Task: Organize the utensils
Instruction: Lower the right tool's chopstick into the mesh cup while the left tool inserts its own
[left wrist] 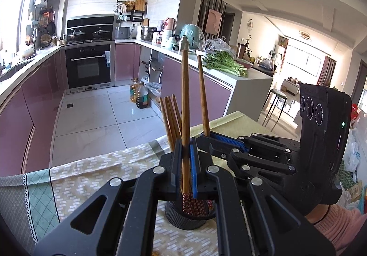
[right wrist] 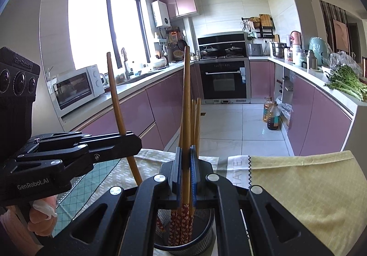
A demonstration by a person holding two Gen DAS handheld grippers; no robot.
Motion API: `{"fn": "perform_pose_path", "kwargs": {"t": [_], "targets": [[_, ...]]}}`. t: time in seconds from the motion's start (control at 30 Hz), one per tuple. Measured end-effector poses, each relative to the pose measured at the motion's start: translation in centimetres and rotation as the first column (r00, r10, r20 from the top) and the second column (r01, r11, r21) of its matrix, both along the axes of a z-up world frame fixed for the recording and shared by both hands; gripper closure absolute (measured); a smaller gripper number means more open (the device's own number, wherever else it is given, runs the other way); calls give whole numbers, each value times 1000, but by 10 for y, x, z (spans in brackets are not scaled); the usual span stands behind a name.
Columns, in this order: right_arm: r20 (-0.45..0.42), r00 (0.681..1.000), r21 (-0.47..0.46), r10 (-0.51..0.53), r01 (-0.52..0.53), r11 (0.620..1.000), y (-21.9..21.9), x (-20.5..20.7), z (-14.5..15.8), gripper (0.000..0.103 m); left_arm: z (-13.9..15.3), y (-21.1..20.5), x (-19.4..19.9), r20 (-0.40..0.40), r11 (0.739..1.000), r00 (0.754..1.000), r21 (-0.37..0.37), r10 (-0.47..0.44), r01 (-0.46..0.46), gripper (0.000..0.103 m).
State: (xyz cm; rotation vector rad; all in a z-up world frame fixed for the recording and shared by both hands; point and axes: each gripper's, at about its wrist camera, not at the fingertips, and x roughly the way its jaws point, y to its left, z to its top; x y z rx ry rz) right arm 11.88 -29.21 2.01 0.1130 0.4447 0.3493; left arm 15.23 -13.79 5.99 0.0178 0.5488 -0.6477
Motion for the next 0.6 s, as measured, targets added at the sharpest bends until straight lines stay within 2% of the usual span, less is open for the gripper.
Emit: {"fn": "perform_pose_path", "kwargs": {"t": [0.4, 0.6], "targets": [[-91, 996, -1, 12, -12, 1000, -3, 6, -17, 97, -19, -6, 12, -79, 996, 996, 87, -30, 37, 96], [-153, 988, -6, 9, -10, 1000, -5, 16, -26, 96, -26, -11, 25, -110, 995, 994, 94, -19, 30, 96]]}}
